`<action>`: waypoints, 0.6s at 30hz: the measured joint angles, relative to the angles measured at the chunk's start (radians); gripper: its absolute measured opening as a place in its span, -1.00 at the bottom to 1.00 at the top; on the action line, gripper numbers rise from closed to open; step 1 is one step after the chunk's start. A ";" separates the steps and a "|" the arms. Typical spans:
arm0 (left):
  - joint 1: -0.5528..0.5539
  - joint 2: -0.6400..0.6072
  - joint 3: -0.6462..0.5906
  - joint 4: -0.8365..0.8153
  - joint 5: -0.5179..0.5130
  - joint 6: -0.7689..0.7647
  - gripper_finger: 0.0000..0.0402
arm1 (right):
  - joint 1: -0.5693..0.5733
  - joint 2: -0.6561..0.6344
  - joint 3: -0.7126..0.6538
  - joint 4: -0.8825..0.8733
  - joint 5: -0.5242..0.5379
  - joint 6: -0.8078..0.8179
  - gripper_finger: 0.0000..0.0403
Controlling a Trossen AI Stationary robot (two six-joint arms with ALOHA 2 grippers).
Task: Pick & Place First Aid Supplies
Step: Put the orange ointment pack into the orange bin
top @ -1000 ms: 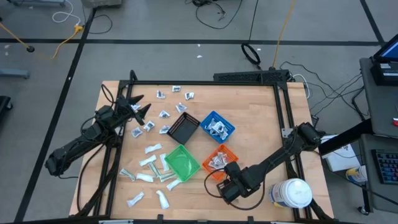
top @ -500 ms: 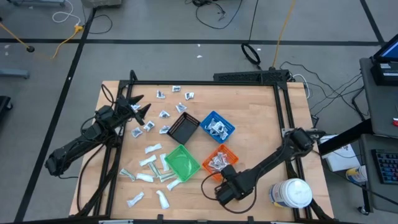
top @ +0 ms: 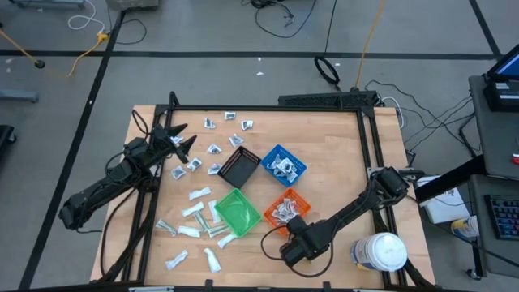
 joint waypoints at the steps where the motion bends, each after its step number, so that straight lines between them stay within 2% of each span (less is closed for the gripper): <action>1: 0.000 0.000 0.000 0.000 0.000 0.000 0.61 | 0.000 0.000 0.000 0.000 0.000 -0.014 -0.80; 3: 0.000 0.000 0.000 0.000 0.000 0.000 0.61 | 0.001 -0.009 -0.001 -0.003 0.002 -0.043 -0.94; 9: 0.000 0.000 0.000 0.000 0.000 0.000 0.61 | -0.007 -0.113 -0.005 -0.080 -0.004 -0.180 -0.95; 18: 0.000 0.000 0.000 0.000 0.000 0.000 0.61 | -0.055 -0.279 -0.003 -0.154 -0.054 -0.786 -0.98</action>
